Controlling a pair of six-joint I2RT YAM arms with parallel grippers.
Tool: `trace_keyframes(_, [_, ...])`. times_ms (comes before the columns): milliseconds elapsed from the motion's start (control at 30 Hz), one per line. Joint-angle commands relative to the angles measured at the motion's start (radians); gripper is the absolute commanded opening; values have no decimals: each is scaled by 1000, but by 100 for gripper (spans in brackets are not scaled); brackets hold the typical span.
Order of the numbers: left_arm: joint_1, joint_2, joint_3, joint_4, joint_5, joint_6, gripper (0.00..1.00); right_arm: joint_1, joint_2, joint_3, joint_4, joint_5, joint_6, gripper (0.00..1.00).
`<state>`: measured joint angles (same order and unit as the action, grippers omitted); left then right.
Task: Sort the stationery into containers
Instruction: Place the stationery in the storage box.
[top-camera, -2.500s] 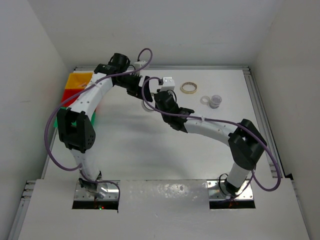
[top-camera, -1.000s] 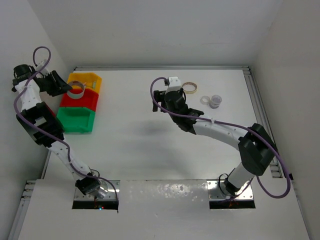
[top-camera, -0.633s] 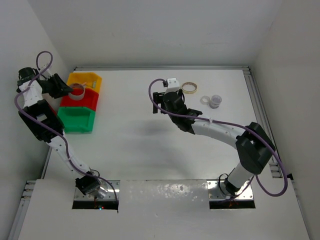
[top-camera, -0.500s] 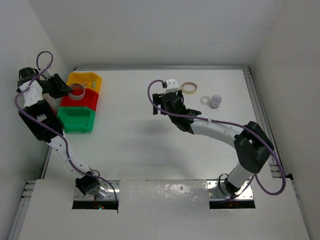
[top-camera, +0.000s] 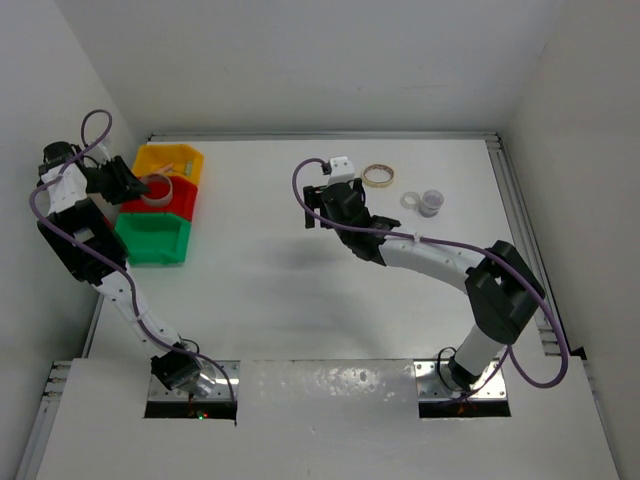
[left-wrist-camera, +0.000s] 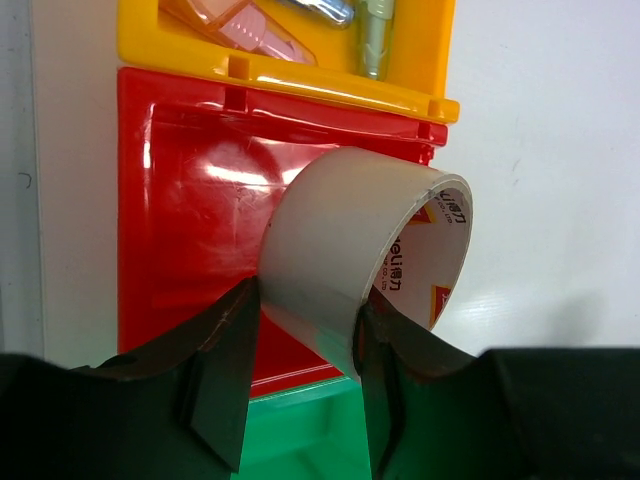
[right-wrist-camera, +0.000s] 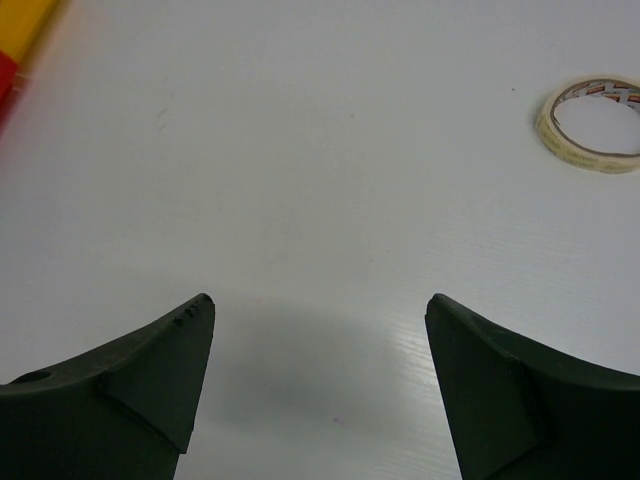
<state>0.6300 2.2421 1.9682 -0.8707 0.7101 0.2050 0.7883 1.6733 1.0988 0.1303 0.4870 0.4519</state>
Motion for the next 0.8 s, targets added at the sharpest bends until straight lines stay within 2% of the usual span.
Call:
trace_keyframes(0, [-4,-47,8,13,-15,20,0,-6,-4,35,20,2,-7,84])
trace_keyframes(133, [-21,-22,18,13,-105,10,0,-8,-9,29,19,2,-10,84])
trace_keyframes(267, [-38,0,29,16,-112,1,3,-9,-14,29,19,9,-16,84])
trace_keyframes(300, [-39,4,32,21,-113,-4,13,-11,-15,27,19,10,-18,84])
trace_keyframes(400, [-41,23,52,25,-121,-16,32,-11,-17,26,14,12,-18,84])
trace_keyframes(467, [-39,34,69,25,-142,-18,41,-9,-17,27,14,12,-18,84])
trace_keyframes(700, [-64,45,84,27,-221,-3,58,-9,-20,27,11,13,-22,85])
trace_keyframes(767, [-66,40,84,27,-222,-4,60,-11,-23,29,9,15,-24,85])
